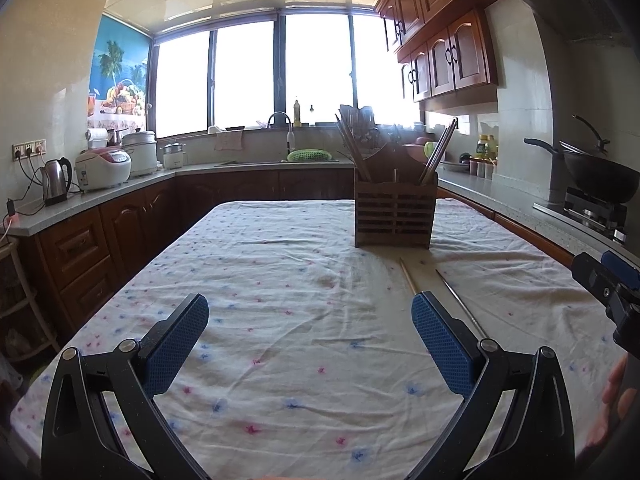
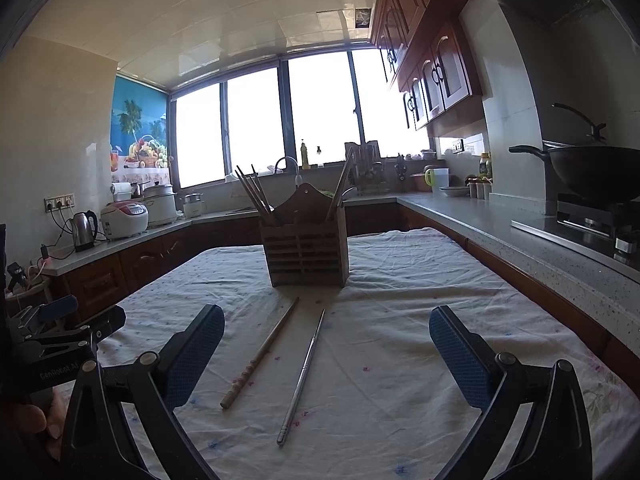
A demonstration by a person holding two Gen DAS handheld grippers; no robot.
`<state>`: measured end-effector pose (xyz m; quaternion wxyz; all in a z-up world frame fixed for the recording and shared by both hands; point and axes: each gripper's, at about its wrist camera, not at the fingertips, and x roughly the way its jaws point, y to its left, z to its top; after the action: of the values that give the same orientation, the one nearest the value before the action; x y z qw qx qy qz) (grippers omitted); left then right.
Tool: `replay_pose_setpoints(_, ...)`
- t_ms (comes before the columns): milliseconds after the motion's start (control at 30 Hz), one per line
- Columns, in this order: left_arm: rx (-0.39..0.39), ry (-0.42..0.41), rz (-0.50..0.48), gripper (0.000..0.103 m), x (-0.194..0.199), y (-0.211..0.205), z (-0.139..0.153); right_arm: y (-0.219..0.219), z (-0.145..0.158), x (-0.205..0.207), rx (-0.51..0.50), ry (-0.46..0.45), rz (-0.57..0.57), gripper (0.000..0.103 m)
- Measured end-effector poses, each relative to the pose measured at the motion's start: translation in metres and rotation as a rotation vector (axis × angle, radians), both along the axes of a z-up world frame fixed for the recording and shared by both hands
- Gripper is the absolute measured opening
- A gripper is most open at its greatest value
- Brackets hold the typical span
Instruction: Organize utensils
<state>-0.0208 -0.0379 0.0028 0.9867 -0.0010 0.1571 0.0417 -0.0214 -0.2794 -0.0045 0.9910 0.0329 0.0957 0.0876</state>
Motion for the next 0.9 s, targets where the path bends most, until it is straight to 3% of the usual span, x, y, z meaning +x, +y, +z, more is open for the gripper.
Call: replay_pose_setpoints(900,0.008,-0.006,0.0,0.103,0.0005,0.0,0.0026,0.0001,0.0007,-0.0004,0.001,0.009,0.004,0.103)
